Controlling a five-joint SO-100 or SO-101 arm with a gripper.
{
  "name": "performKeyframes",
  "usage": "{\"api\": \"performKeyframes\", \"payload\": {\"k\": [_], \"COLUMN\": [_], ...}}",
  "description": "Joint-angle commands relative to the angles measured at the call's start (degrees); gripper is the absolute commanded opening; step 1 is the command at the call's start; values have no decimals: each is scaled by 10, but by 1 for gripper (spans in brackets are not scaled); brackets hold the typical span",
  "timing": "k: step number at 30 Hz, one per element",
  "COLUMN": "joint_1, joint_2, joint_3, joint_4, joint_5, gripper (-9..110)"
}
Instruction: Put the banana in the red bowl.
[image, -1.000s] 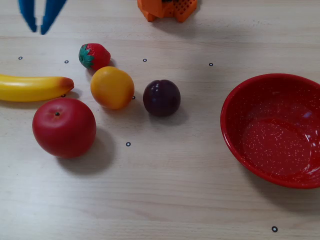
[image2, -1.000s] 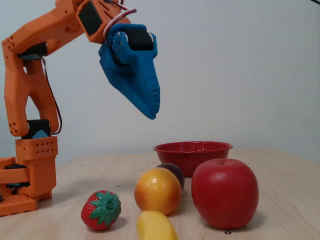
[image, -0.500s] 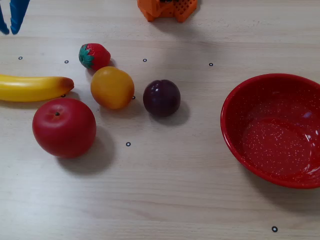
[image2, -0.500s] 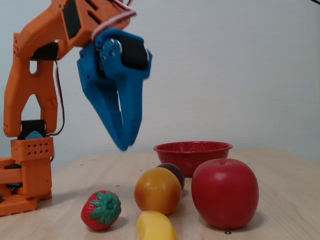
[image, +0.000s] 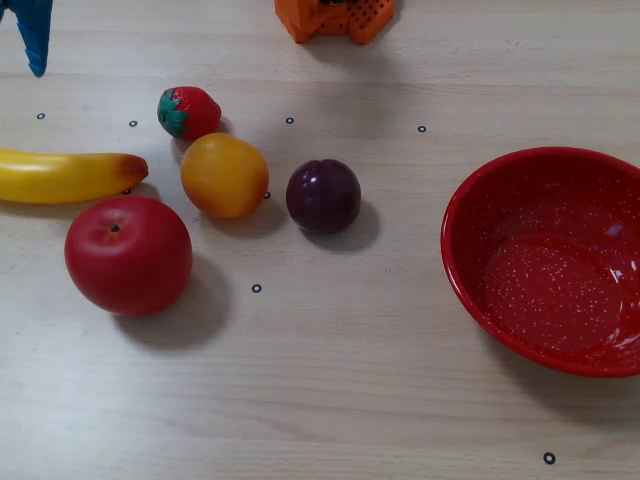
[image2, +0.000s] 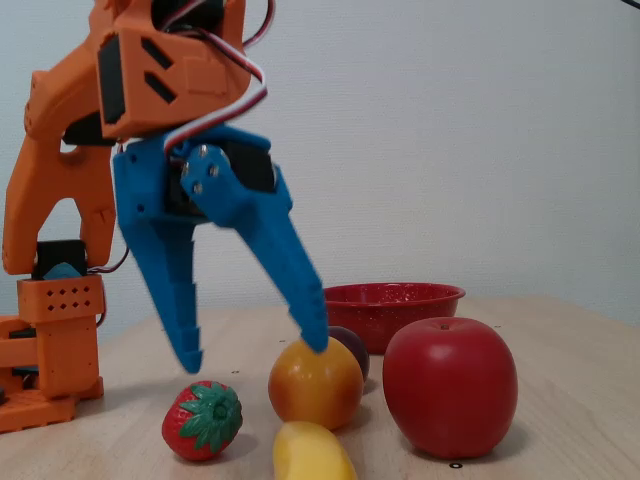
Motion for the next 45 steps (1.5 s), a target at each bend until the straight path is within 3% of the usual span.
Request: {"api": "performKeyframes", "payload": {"k": [1,15,28,31,38,45], "joint_1": [-23,-7,48,50,40,33], "joint_2": [11,-126,-186,-190,-171,-113], "joint_3": [-61,-141,-150,-150,-150,-142], "joint_4": [12,-47,-81,-90,-111,-98], "joint_5": [44,165,151,149,135,112], "gripper": [46,51,52,45,1,0]}}
